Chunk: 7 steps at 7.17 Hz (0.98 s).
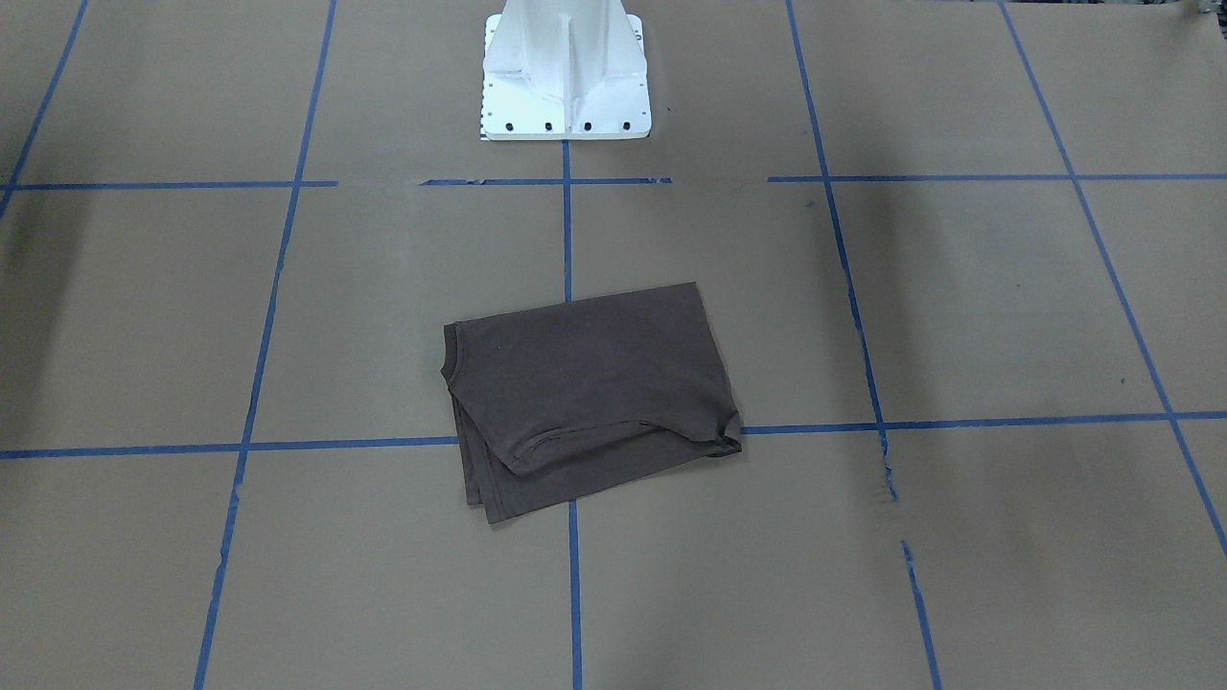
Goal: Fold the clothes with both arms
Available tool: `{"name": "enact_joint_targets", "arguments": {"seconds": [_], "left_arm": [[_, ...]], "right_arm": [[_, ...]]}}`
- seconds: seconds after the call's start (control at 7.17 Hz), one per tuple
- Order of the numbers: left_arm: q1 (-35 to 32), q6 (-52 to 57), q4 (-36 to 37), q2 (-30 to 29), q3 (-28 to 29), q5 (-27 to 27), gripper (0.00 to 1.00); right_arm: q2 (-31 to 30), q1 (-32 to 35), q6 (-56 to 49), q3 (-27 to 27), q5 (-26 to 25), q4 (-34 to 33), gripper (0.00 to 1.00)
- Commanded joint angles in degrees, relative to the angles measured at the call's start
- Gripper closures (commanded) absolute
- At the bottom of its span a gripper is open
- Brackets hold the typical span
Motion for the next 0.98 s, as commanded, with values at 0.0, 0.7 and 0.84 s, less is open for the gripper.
{"name": "enact_joint_targets", "arguments": {"seconds": [0.0,0.7,0.84], "left_arm": [[0.0,-5.7,0.0,-0.2,-0.2,0.0,0.0],[0.0,-5.5,0.0,-0.7,-0.2,0.0,0.0],[0.1,-5.5,0.0,-0.7,-0.2,0.0,0.0]], "right_arm": [[0.0,0.1,0.0,0.0,0.1,0.0,0.0],[0.7,0.4,0.1,0.4,0.2,0.0,0.0],[0.7,0.5,0.1,0.4,0.2,0.0,0.0]]}}
